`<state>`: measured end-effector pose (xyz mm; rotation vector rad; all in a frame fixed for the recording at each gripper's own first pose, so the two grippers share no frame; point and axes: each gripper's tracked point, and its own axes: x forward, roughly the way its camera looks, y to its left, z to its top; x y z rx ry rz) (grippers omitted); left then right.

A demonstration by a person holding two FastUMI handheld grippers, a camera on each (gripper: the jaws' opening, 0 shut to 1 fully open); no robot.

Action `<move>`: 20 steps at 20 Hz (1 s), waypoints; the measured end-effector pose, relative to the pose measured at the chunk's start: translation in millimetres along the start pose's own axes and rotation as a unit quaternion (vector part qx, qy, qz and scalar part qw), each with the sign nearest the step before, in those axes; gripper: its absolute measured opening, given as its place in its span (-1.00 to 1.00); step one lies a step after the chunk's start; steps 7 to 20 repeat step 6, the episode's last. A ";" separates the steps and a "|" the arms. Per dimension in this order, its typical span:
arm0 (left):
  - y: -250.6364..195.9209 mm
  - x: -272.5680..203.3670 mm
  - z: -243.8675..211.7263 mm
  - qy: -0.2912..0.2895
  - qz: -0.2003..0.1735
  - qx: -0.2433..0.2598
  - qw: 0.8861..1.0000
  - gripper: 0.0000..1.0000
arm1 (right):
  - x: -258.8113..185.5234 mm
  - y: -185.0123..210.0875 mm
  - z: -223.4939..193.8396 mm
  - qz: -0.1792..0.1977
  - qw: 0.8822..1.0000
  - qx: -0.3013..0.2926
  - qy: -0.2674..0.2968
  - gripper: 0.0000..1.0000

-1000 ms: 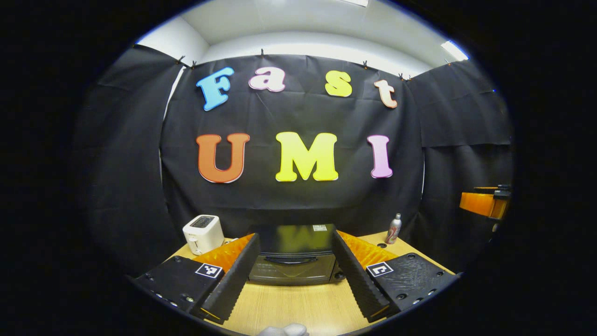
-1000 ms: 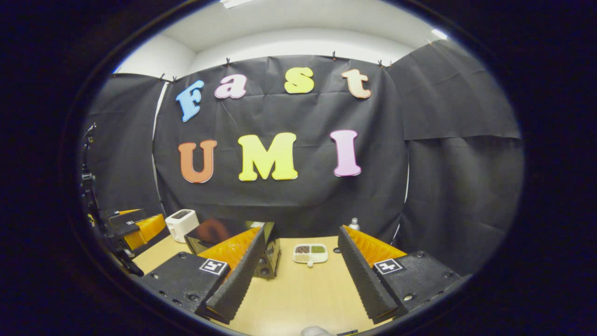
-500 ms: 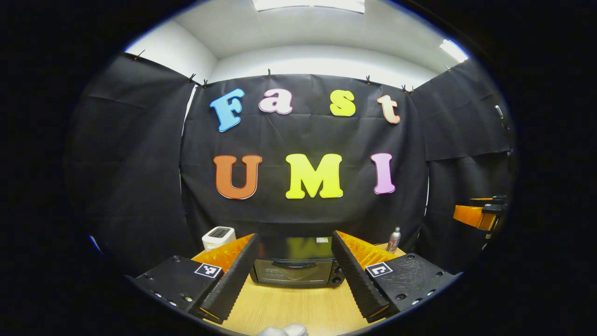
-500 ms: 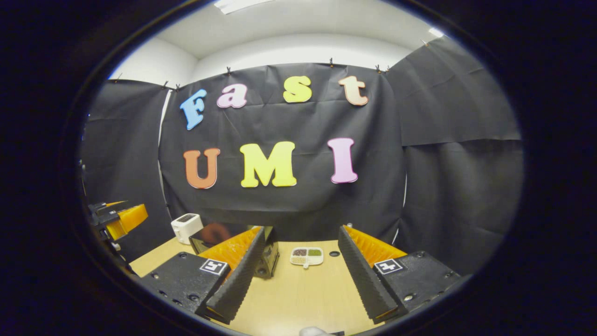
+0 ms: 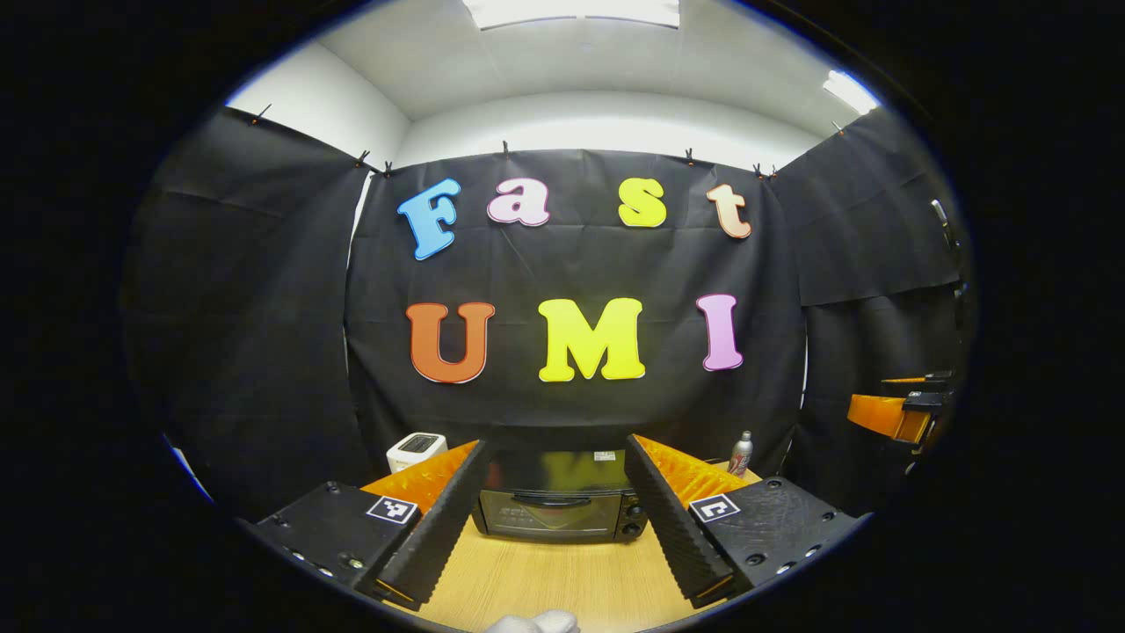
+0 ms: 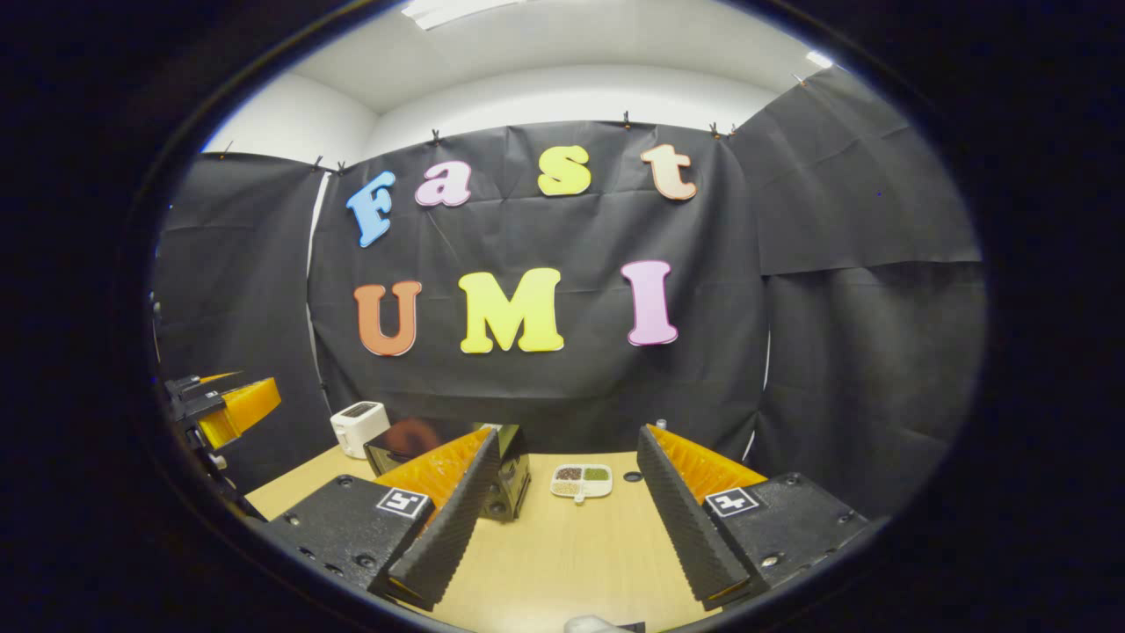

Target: Open the electric oven with the left hand, put the food in, and close the electric oven.

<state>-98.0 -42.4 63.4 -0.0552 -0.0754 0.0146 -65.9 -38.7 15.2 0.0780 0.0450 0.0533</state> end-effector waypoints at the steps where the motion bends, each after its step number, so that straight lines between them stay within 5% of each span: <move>1: 0.2 0.5 0.6 -0.001 0.001 0.001 1.000 0.93 | -0.3 0.5 -0.8 0.001 1.000 0.001 0.001 0.98; 20: -4.9 -0.6 0.8 0.002 0.001 0.003 1.000 0.93 | 0.4 -0.8 -1.1 0.004 1.000 -0.001 0.001 0.93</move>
